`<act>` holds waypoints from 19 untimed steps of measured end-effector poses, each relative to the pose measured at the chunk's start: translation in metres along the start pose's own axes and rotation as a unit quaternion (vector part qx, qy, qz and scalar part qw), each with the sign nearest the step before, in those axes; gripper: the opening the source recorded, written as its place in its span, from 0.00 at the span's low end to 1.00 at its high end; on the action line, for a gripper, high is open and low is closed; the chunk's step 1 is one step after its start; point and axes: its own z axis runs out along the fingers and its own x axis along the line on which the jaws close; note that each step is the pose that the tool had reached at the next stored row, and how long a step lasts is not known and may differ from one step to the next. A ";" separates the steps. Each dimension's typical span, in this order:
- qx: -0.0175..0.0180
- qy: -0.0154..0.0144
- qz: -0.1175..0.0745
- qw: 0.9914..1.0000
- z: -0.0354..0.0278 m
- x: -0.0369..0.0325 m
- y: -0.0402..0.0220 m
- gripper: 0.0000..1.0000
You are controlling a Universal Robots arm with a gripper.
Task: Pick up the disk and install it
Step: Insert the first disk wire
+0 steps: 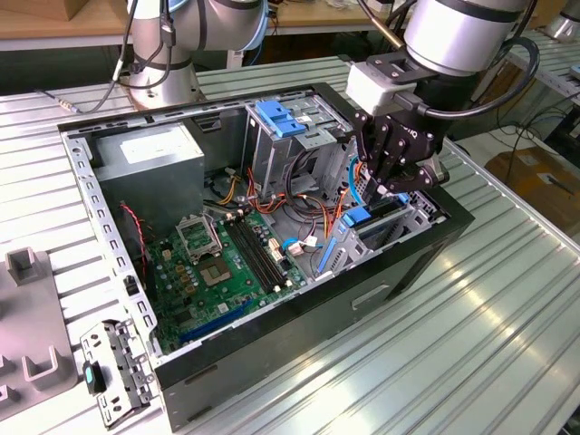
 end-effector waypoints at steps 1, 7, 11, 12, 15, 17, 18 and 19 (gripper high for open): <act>0.000 0.000 0.000 1.000 0.0000 0.0000 0.0000 0.11; 0.000 0.000 0.000 1.000 0.0002 0.0000 -0.0006 0.11; 0.000 0.000 0.000 1.000 0.0006 -0.0003 -0.0136 0.11; 0.000 0.000 0.000 1.000 0.0007 -0.0004 -0.0161 0.11; 0.000 0.000 -0.003 1.000 0.0008 -0.0006 -0.0215 0.11; 0.000 0.000 -0.006 1.000 -0.0016 -0.0007 -0.0217 0.11; 0.000 0.000 -0.007 1.000 -0.0043 -0.0007 -0.0217 0.11; 0.000 0.000 -0.008 1.000 -0.0070 -0.0006 -0.0218 0.11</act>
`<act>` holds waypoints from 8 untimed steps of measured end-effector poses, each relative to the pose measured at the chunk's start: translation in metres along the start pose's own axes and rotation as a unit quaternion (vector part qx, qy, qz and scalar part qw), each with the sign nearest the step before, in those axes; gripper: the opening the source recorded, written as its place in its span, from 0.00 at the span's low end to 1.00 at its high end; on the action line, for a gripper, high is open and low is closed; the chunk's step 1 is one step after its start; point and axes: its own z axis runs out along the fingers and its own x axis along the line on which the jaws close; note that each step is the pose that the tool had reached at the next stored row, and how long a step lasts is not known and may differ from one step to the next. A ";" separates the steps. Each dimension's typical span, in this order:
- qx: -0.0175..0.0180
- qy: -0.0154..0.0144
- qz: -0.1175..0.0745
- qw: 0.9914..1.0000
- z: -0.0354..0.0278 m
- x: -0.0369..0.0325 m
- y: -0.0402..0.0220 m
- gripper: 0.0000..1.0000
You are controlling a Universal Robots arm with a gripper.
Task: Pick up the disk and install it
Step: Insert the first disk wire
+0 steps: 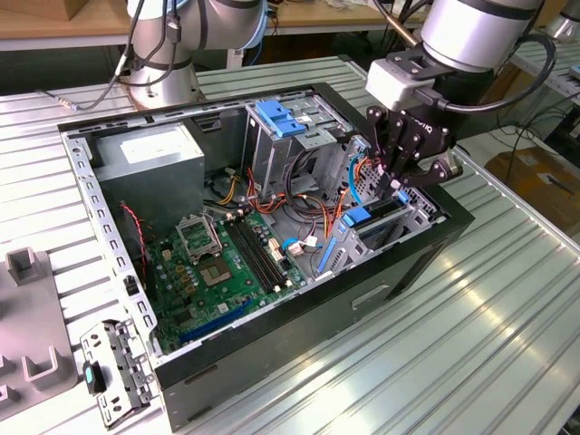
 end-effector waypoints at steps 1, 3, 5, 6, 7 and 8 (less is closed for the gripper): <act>0.000 0.000 -0.001 1.000 -0.0035 0.0001 -0.0001 0.11; 0.000 0.000 -0.005 1.000 -0.0079 0.0002 -0.0003 0.11; -0.002 0.000 -0.007 1.000 -0.0075 0.0000 -0.0165 0.11; -0.003 0.000 -0.008 1.000 -0.0072 -0.0003 -0.0271 0.11; -0.003 0.000 -0.009 1.000 -0.0069 -0.0006 -0.0334 0.11; -0.003 0.000 -0.010 1.000 -0.0066 -0.0008 -0.0372 0.11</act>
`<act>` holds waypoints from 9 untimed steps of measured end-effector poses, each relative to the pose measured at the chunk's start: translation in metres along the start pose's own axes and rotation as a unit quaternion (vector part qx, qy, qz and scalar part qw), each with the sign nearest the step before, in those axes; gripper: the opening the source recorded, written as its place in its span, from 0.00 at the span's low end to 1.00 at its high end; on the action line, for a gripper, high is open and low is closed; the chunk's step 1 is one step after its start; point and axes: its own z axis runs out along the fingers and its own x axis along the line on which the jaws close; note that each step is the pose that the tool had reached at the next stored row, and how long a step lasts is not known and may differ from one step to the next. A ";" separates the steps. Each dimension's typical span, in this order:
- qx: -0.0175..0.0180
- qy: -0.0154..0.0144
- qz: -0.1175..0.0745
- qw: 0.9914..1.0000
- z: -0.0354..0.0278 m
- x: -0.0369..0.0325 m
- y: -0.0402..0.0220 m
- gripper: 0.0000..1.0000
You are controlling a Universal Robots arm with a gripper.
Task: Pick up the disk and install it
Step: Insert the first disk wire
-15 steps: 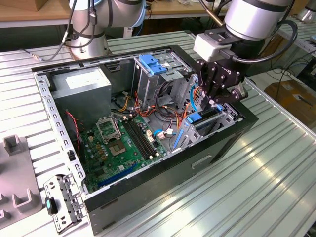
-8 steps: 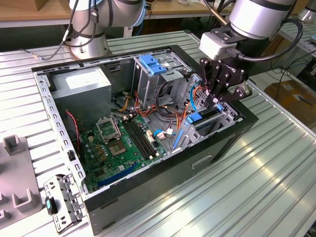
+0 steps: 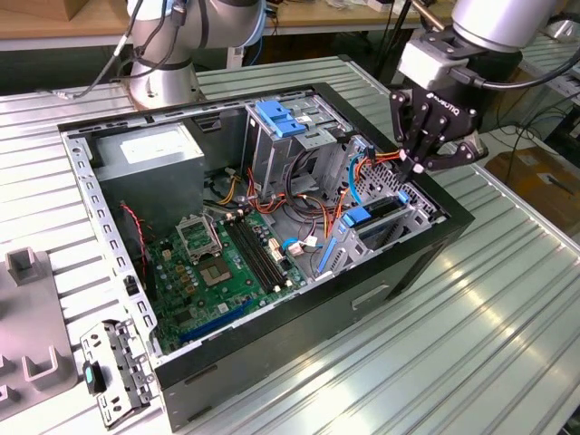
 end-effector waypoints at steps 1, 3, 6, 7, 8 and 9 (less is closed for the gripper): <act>0.000 0.000 -0.001 1.000 0.0004 -0.0001 -0.0041 0.11; 0.000 0.000 -0.003 1.000 0.0010 -0.0004 -0.0112 0.11; 0.000 0.000 -0.009 1.000 0.0014 -0.0008 -0.0163 0.11; 0.000 0.000 -0.014 1.000 0.0014 -0.0008 -0.0163 0.11; 0.000 0.000 -0.021 1.000 0.0014 -0.0008 -0.0163 0.11; 0.000 -0.001 -0.031 1.000 0.0014 -0.0007 -0.0163 0.11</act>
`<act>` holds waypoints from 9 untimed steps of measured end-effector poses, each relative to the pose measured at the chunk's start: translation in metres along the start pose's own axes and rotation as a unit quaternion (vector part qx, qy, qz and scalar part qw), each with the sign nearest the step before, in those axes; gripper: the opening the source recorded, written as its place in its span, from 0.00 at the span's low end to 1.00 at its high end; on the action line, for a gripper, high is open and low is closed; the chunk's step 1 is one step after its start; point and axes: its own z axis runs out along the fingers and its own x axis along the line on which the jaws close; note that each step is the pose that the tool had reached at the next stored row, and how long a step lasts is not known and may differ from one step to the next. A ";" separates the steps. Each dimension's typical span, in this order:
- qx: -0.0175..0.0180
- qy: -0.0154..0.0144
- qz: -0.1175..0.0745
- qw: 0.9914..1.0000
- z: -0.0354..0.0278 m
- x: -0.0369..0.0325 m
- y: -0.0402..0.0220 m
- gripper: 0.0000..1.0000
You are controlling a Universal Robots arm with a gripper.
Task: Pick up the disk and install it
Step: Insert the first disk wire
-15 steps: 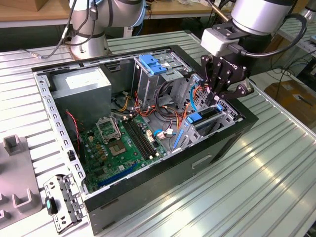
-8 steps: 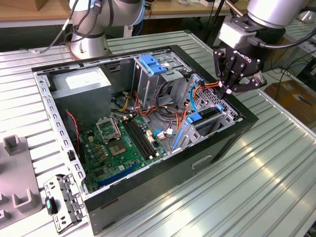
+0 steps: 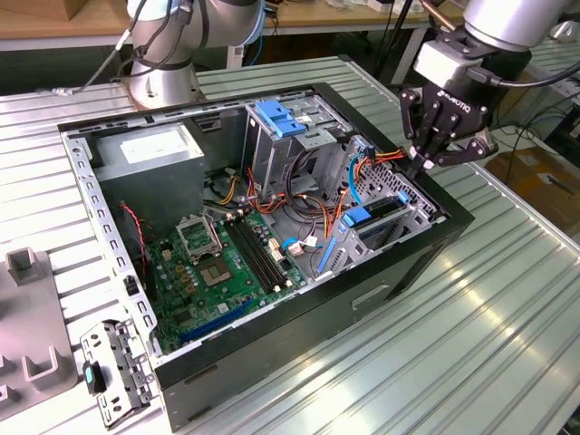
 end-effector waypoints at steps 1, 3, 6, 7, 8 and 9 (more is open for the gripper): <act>0.000 0.000 -0.009 1.000 0.0000 0.0000 0.0000 0.11; 0.000 0.000 -0.025 1.000 -0.0010 0.0001 -0.0001 0.11; -0.001 -0.001 -0.036 0.999 -0.0115 -0.0001 -0.0003 0.11; -0.001 -0.001 -0.039 0.999 -0.0147 -0.0003 -0.0004 0.11; -0.001 -0.001 -0.041 0.999 -0.0163 -0.0004 -0.0005 0.11; -0.001 -0.001 -0.043 0.999 -0.0177 -0.0006 -0.0006 0.11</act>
